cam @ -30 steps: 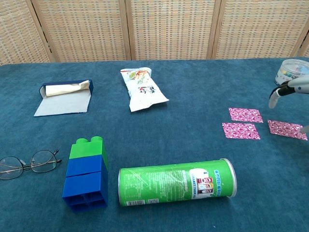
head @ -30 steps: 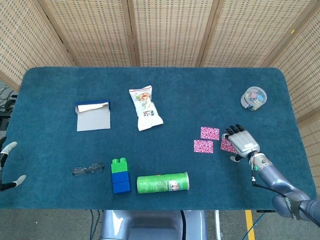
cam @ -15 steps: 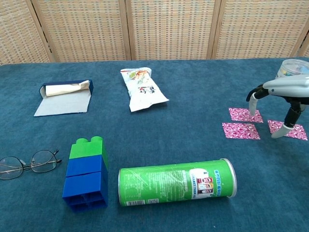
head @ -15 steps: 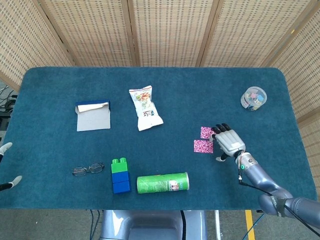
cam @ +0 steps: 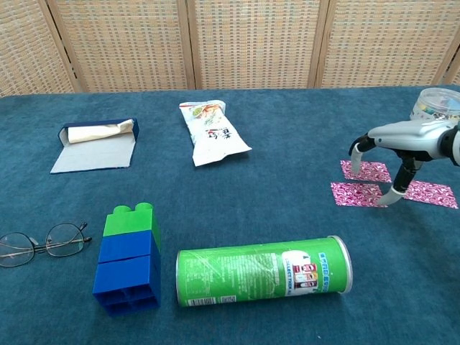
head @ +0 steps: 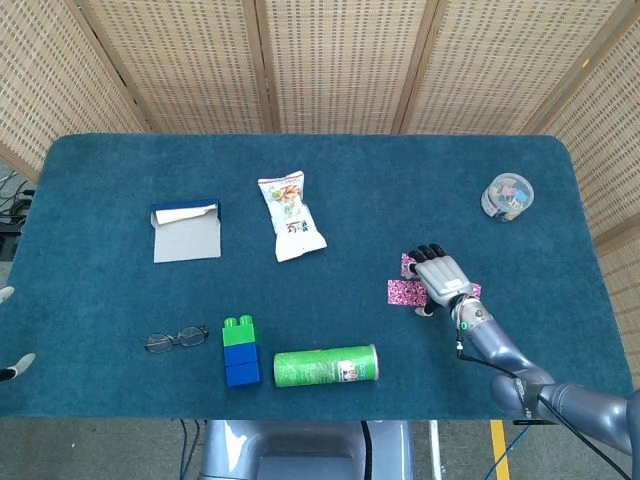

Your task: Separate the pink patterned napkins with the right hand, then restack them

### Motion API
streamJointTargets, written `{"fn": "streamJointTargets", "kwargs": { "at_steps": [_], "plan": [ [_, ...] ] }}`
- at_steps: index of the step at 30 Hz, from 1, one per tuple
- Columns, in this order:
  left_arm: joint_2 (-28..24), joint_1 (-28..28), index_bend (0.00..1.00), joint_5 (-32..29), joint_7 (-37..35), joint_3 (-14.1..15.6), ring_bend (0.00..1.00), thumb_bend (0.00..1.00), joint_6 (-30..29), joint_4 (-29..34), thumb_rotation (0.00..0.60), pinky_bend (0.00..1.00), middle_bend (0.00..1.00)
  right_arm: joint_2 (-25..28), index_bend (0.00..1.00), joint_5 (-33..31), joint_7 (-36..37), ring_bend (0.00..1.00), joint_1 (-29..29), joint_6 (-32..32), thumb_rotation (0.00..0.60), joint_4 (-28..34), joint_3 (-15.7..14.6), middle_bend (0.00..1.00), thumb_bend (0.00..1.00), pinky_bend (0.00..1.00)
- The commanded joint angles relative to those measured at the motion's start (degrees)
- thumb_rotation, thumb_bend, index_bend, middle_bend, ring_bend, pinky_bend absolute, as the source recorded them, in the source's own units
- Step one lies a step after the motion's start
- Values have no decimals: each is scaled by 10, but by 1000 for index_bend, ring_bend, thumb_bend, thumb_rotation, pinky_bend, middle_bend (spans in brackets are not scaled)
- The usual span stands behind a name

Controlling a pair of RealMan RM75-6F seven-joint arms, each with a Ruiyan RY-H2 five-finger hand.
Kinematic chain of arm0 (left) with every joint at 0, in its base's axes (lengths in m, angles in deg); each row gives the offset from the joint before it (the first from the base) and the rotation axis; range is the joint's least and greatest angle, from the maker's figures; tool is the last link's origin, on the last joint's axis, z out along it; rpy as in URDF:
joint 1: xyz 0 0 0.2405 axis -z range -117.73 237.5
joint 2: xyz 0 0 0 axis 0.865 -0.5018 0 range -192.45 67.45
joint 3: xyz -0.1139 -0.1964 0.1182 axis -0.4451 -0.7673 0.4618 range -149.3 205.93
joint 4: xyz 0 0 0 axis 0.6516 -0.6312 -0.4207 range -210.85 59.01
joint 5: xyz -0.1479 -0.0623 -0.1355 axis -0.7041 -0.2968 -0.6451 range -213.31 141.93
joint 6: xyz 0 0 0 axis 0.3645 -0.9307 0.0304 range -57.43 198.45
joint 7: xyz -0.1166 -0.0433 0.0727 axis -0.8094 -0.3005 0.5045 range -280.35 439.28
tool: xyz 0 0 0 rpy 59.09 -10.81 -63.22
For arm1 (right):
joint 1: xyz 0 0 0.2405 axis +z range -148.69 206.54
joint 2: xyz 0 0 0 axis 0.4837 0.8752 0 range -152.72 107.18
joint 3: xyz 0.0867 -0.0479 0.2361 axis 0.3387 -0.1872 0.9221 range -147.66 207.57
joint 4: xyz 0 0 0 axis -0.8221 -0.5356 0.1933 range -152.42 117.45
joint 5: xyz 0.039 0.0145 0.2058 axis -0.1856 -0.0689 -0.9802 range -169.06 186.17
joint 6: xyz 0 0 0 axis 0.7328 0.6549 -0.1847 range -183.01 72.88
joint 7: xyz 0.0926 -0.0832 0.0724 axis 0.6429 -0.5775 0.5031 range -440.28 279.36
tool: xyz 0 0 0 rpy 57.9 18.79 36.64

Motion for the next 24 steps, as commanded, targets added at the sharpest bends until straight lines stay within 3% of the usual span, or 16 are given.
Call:
{"fn": "streamJointTargets", "kwargs": {
  "at_steps": [1, 24],
  "plan": [
    [0, 0, 121, 0, -1, 0, 0, 49, 0, -1, 600, 0, 0, -7, 336, -5, -3, 0, 0, 2, 600, -7, 2, 146, 196, 23],
    [-4, -2, 121, 2, -7, 2, 0, 48, 3, -4, 600, 0, 0, -48, 342, 7, -8, 0, -12, 14, 600, -54, 1, 146, 196, 23]
  ]
}}
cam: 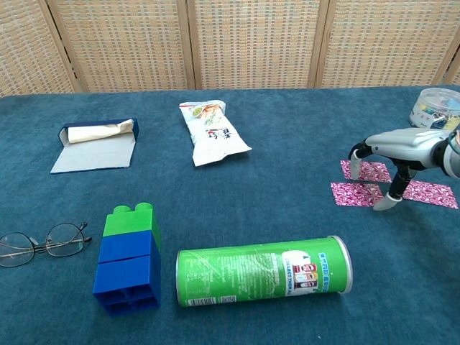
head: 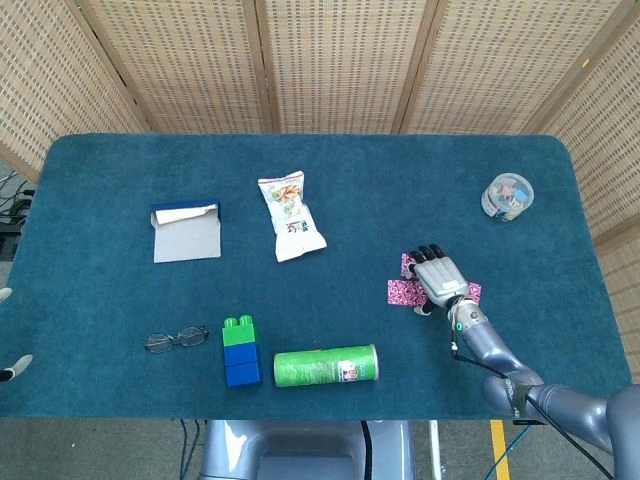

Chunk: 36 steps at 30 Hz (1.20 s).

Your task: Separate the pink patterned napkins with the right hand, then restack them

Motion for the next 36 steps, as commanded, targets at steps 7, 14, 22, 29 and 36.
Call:
{"fn": "streamJointTargets", "kwargs": {
  "at_steps": [7, 14, 22, 29, 36],
  "plan": [
    [0, 0, 121, 2, 0, 0, 0, 49, 0, 0, 600, 0, 0, -5, 345, 12, 3, 0, -6, 4, 600, -2, 0, 146, 201, 23],
    [0, -1, 121, 0, 0, 0, 0, 49, 0, 0, 600, 0, 0, -12, 347, 18, 8, 0, -9, 2, 600, -18, 2, 146, 208, 23],
    [0, -1, 121, 0, 0, -1, 0, 49, 0, 0, 600, 0, 0, -15, 348, 24, 15, 0, -15, 1, 600, -26, 4, 146, 208, 23],
    [1, 0, 121, 1, 1, -1, 0, 49, 1, 0, 600, 0, 0, -12, 357, 29, 18, 0, -21, 2, 600, -26, 5, 146, 209, 23],
    [1, -1, 121, 1, 0, 0, 0, 49, 1, -1, 600, 0, 0, -14, 357, 31, 19, 0, -21, -1, 600, -27, 9, 148, 208, 23]
  ]
}}
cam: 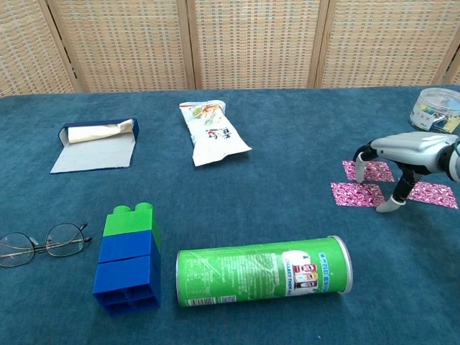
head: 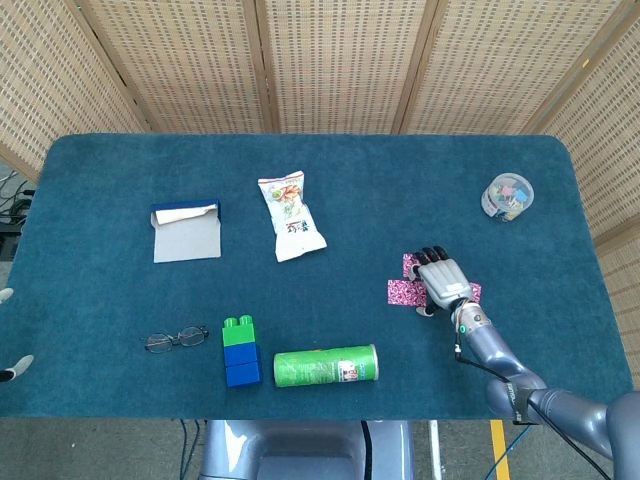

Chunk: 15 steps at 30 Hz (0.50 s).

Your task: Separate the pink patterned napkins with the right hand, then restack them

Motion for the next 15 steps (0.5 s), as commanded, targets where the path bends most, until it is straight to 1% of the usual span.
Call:
{"fn": "streamJointTargets", "kwargs": {
  "at_steps": [1, 9, 15],
  "plan": [
    [0, 0, 121, -1, 0, 0, 0, 49, 0, -1, 600, 0, 0, -1, 357, 0, 1, 0, 0, -2, 600, -2, 1, 148, 208, 23],
    [1, -2, 121, -3, -2, 0, 0, 50, 1, -3, 600, 0, 0, -7, 361, 2, -1, 0, 3, -10, 600, -13, 3, 148, 211, 23],
    [2, -2, 121, -4, -2, 1, 0, 49, 1, -4, 600, 0, 0, -7, 375, 4, -1, 0, 3, -11, 600, -13, 4, 150, 247, 23]
  ]
}}
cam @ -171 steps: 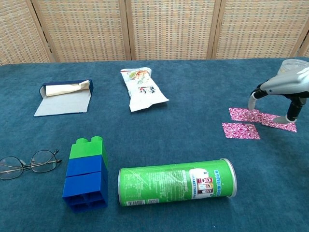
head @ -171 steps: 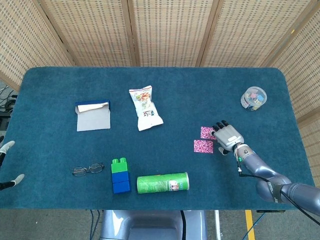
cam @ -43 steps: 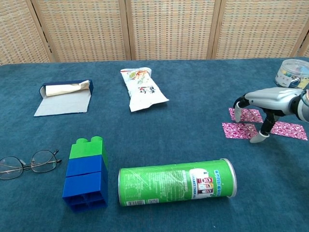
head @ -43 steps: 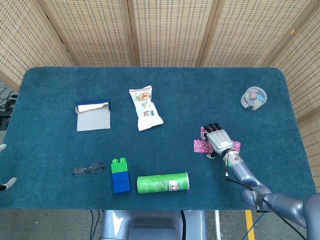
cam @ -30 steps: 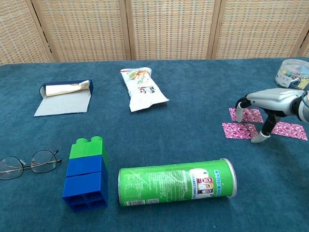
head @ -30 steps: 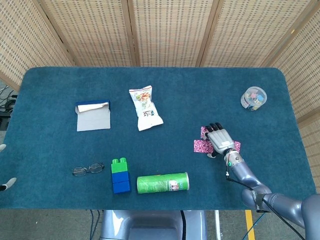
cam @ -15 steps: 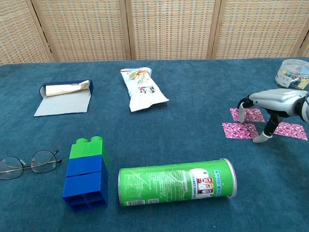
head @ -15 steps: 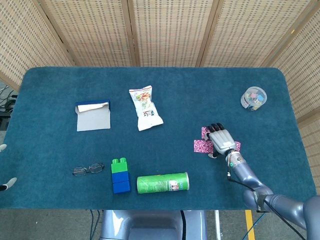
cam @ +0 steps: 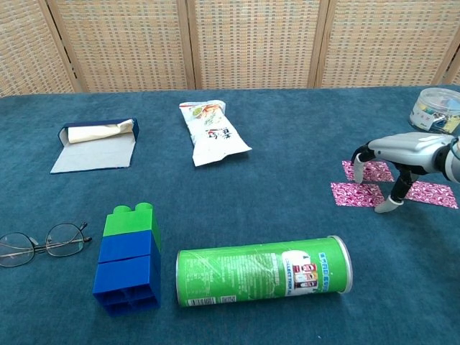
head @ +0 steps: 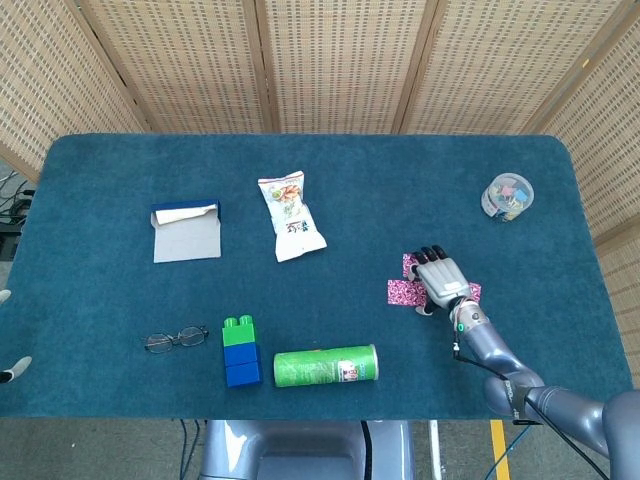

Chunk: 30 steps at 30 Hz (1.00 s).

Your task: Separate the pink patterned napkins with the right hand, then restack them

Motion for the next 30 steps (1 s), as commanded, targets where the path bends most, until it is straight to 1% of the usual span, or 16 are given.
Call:
{"fn": "streamJointTargets", "kwargs": {
  "at_steps": [1, 14, 18, 30],
  "plan": [
    [0, 0, 121, 0, 0, 0, 0, 49, 0, 0, 600, 0, 0, 0, 377, 1, 0, 0, 0, 0, 600, 0, 0, 151, 251, 23],
    [0, -1, 121, 0, -2, 0, 0, 49, -1, -2, 600, 0, 0, 3, 399, 6, 3, 0, -6, 3, 600, 5, 0, 156, 260, 23],
    [1, -1, 121, 0, -1, 0, 0, 49, -1, -3, 600, 0, 0, 6, 406, 8, 4, 0, -9, 4, 600, 10, -1, 160, 311, 23],
    [1, -3, 122, 0, -3, 0, 0, 49, -3, -4, 600, 0, 0, 13, 411, 16, 6, 0, -11, 7, 600, 19, 0, 161, 311, 23]
  ]
}}
